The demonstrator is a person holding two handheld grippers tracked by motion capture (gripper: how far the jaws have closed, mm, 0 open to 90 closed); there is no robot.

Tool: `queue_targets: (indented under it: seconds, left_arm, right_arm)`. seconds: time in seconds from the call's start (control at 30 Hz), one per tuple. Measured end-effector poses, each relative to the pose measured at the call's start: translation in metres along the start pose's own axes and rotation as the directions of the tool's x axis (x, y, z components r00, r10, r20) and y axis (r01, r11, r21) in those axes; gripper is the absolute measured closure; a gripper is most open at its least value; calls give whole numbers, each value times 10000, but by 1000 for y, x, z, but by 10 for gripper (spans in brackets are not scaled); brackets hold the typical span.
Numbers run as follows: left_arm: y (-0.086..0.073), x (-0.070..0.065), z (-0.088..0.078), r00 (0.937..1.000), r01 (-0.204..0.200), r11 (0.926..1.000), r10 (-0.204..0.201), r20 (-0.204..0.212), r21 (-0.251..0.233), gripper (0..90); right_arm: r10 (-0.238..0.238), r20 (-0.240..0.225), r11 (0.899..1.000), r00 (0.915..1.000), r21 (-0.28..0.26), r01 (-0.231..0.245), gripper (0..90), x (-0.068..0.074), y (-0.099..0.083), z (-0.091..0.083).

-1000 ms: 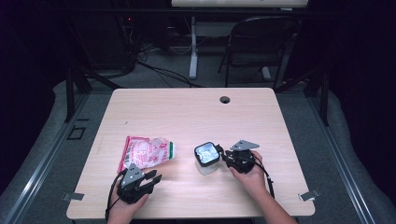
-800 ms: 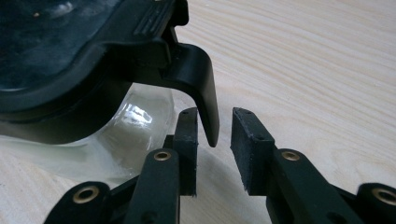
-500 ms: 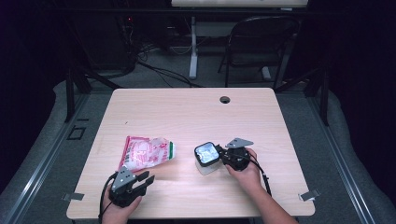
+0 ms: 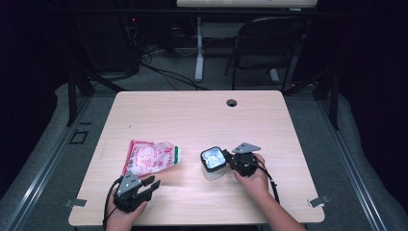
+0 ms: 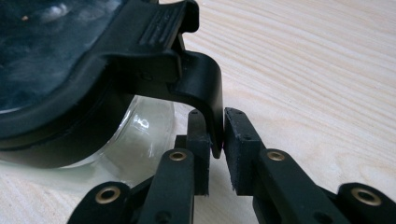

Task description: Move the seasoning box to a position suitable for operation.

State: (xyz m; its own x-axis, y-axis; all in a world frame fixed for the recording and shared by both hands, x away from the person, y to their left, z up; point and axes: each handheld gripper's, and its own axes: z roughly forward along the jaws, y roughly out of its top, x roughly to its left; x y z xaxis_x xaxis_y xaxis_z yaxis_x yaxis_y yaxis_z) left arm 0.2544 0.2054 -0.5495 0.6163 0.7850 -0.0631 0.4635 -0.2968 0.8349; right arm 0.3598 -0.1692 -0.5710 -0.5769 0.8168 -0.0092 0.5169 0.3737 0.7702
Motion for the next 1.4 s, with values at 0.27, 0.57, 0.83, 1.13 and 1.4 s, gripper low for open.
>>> queue_targets:
  seconds: [0.27,0.57,0.83,1.13,1.4]
  left_arm:
    - [2,0,0,10000,-26,10000,26,57,-81,690]
    - [9,-1,4,9995,-217,9995,222,208,-217,689]
    - [17,-2,16,9979,-438,9987,450,475,-250,689]
    - [28,-5,28,9966,-473,9982,497,661,-375,687]
    - [29,-7,29,9960,-710,9964,734,516,-474,641]
  right_arm:
    - [-9,212,9999,9998,125,7,813,6,-5,-8]
    - [-163,451,9994,9989,317,149,814,11,-16,-24]
    - [72,1002,9993,9949,361,-108,814,8,-30,-43]
    - [1181,1089,9897,9870,677,-1259,803,-9,-45,-72]
    - [2144,1045,9724,9711,712,-2224,789,-18,-60,-98]
